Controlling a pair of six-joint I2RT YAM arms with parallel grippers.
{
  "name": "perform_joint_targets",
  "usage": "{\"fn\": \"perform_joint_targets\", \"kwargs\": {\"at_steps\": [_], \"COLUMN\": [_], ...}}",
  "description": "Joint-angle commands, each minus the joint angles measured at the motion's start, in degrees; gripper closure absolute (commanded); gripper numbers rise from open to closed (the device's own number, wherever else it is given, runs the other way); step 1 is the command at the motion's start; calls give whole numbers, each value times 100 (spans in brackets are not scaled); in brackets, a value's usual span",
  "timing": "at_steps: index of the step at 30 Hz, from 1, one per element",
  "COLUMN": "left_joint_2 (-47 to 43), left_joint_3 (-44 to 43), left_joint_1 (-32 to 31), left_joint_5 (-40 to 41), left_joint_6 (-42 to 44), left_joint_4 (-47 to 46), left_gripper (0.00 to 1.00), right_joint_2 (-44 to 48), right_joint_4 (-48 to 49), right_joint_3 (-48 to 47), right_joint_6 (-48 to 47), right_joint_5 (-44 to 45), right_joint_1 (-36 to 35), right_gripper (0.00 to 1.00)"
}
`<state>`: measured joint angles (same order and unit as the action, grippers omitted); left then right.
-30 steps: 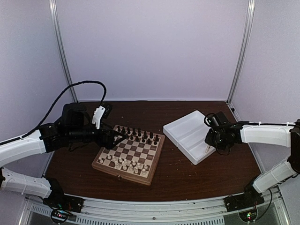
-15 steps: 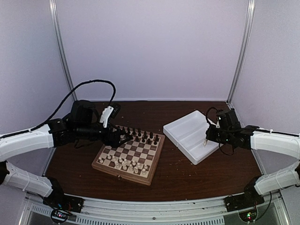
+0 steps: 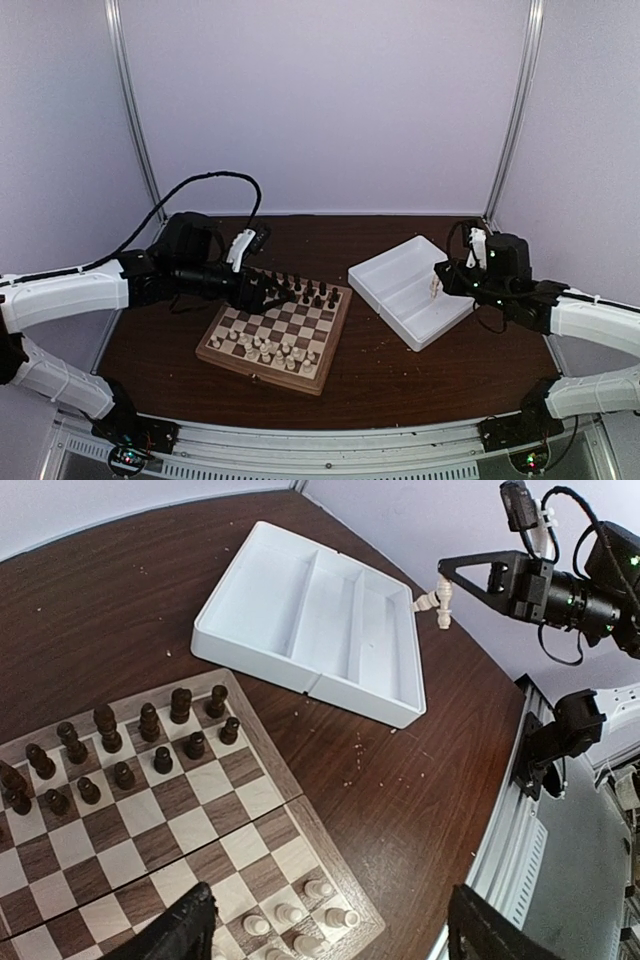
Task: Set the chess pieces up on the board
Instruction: Pick up the chess piece from the storage box.
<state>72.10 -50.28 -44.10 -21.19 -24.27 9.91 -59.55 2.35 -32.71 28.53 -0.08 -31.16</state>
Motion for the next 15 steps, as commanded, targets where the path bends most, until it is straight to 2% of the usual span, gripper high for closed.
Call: {"fn": "perform_joint_targets", "kwargs": {"at_steps": [1,6,15], "left_joint_2": [179,515,1289], "left_joint_3": [-254,-412,-943], "left_joint_1": [-41,-64,-191], "left_joint_5": [-308,-439,-591], "left_joint_6": [-56,-8,-137], "left_joint_4": [-438,-699,-1139], "left_gripper": [24,33,35], "right_joint_2": [267,502,649], "right_joint_4": [195,37,265], "right_joint_3": [18,-1,21], "right_joint_6": [-320,-428,-474], "right_joint_5": [-383,-603,-1133], "right_joint_1": [-20,-22,-19], "right_gripper": [98,100,100]}}
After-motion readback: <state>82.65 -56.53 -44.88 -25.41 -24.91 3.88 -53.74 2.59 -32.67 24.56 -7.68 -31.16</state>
